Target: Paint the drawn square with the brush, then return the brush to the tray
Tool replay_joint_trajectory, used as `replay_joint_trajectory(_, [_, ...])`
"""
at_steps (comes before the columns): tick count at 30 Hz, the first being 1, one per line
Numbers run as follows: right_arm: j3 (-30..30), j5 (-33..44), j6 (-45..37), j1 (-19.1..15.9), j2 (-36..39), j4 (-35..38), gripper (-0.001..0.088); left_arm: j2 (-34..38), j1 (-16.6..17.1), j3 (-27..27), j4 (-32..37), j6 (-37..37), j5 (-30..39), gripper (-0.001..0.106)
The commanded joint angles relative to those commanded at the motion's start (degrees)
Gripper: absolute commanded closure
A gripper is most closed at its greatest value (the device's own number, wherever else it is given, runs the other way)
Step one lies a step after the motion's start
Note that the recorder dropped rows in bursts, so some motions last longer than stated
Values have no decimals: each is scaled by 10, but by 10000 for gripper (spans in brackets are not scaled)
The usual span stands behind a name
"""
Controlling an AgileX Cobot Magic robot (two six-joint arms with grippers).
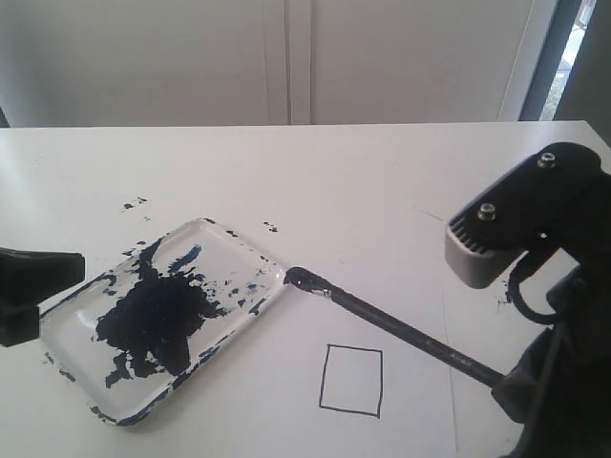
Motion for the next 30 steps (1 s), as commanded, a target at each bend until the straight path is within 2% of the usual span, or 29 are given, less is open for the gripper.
replay_joint_trajectory(6, [0, -5, 0, 0, -1, -11, 868, 21, -50, -14, 0, -35, 118, 1047])
replay_joint_trajectory(11, [0, -7, 0, 0, -1, -11, 868, 43, -61, -56, 0, -31, 163, 1047])
replay_joint_trajectory(15, [0, -7, 0, 0, -1, -14, 868, 65, -61, -109, 0, -17, 143, 1047])
replay_joint_trajectory(18, [0, -7, -2, 0, -1, -15, 868, 82, -61, -138, 0, -1, 85, 1047])
replay_joint_trajectory(23, [0, -11, -2, 0, -1, -19, 868, 99, -61, -142, 0, 36, 62, 1047])
replay_joint_trajectory(30, [0, -12, -2, 0, -1, -20, 868, 130, -61, -142, 0, -1, 51, 1047])
